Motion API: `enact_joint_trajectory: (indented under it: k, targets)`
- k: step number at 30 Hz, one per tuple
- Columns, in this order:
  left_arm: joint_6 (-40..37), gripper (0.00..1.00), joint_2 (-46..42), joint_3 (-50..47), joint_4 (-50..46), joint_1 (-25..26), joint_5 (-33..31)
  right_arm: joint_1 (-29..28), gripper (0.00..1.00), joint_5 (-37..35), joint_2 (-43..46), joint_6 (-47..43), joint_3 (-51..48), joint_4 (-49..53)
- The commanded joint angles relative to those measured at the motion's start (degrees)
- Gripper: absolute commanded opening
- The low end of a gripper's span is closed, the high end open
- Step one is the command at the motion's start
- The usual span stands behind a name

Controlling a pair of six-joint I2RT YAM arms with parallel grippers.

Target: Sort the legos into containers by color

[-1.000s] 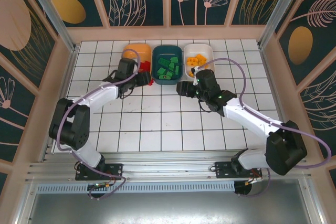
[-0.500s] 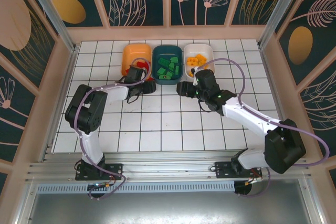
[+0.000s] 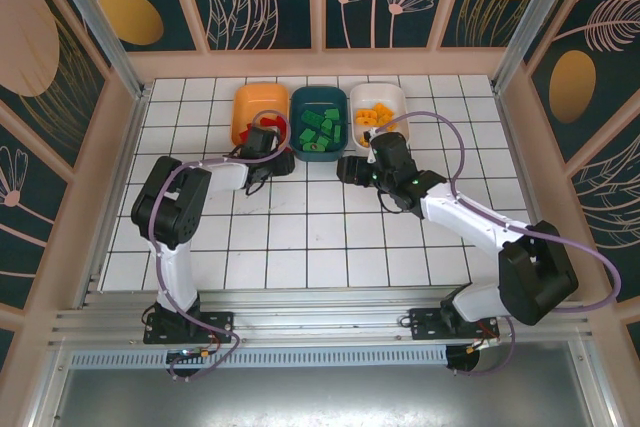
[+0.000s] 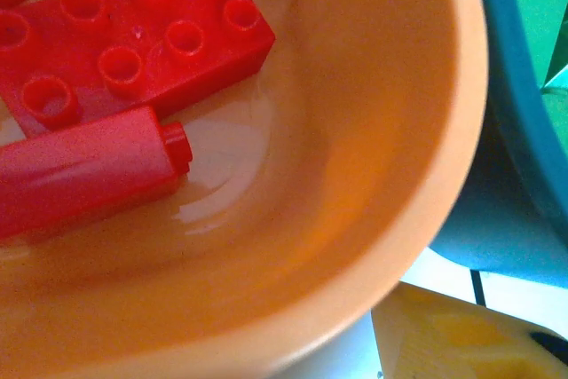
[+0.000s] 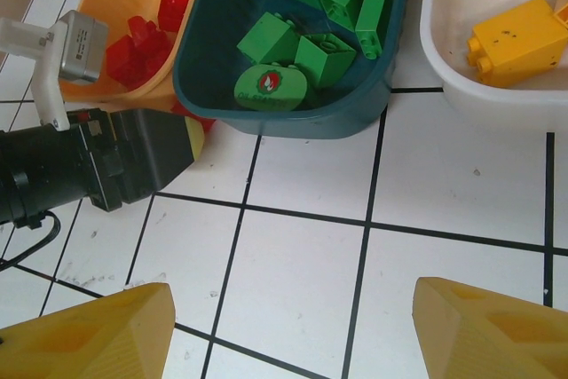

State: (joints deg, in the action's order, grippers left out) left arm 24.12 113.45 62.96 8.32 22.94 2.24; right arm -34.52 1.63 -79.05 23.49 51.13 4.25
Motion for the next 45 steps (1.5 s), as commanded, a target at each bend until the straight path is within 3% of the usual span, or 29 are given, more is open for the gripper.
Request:
enact_joint_trajectory:
  k: [1,12,21,36,39,43,45]
  targets:
    - [-1.3,0.52,1.2,1.6,2.3,0.1,-0.9,0.4,0.72,0.3,-0.8,0.6,1.1,-1.7]
    - [-2.8,0.44,2.8,3.5,1.4,0.9,-1.2,0.3,0.72,0.7,-1.7,0.8,1.4,-1.9]
    - [-2.9,0.31,0.3,1.0,1.4,1.2,-2.2,0.4,0.71,1.3,-2.1,0.8,1.7,-2.2]
    - [1.4,0.23,-20.2,-9.6,-1.5,5.3,-2.3,1.3,0.71,-0.1,-1.7,-0.1,2.0,-2.6]
    - [2.0,0.2,-21.3,-5.3,-4.4,4.3,-6.3,2.8,0.71,-1.0,-1.5,-0.6,2.9,-2.1]
    - [5.0,0.19,-15.5,5.3,-9.7,-0.8,-7.6,11.5,0.71,-4.1,-2.6,2.2,3.5,-2.4]
    - [6.6,0.18,-8.8,12.2,-13.4,-3.4,-7.3,16.9,0.71,-1.7,-4.7,4.5,3.5,-4.6]
